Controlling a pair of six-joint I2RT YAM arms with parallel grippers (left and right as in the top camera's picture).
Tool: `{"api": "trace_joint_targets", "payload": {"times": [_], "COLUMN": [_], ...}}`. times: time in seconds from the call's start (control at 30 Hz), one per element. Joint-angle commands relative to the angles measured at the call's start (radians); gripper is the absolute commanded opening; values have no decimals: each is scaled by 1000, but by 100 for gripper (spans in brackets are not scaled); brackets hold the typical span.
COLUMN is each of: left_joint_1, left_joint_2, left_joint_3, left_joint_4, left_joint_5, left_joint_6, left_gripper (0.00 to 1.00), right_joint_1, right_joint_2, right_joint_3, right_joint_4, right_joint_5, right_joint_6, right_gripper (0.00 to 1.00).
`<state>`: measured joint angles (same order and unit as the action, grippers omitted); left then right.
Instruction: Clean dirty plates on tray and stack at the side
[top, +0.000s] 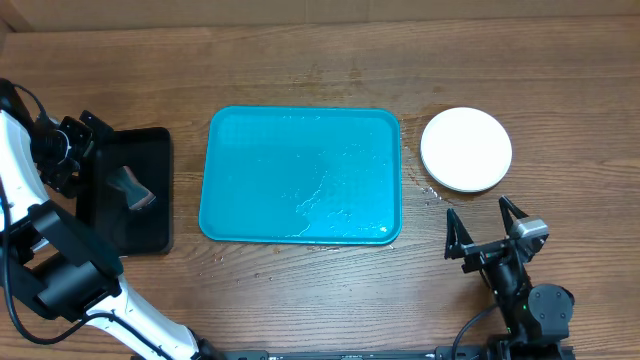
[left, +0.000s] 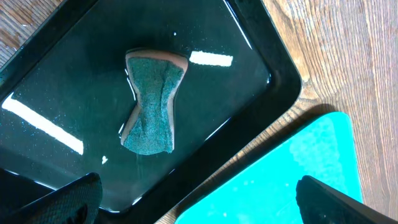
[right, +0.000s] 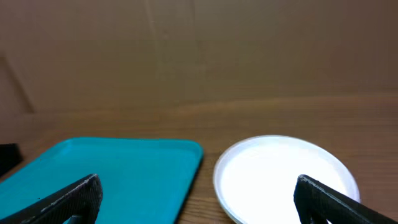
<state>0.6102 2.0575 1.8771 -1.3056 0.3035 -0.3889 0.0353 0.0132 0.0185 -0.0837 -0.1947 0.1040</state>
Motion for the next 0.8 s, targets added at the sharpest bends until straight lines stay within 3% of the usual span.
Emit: {"api": "trace_joint_targets", "payload": {"times": [0.0, 0.77], "left_joint_1": [-4, -4], "left_joint_2": [-18, -18], "left_joint_3": [15, 15], "left_joint_4": [1, 1], "left_joint_5": [0, 0], "left_joint_6": [8, 8], "left_gripper": [100, 100], "right_joint_1": [5, 5], "right_joint_2": [-11, -10], "right_joint_3": [-11, -10], "right_joint_4": [9, 1], "right_joint_5": [126, 168], "right_joint_6": [0, 0], "right_gripper": [100, 100]}}
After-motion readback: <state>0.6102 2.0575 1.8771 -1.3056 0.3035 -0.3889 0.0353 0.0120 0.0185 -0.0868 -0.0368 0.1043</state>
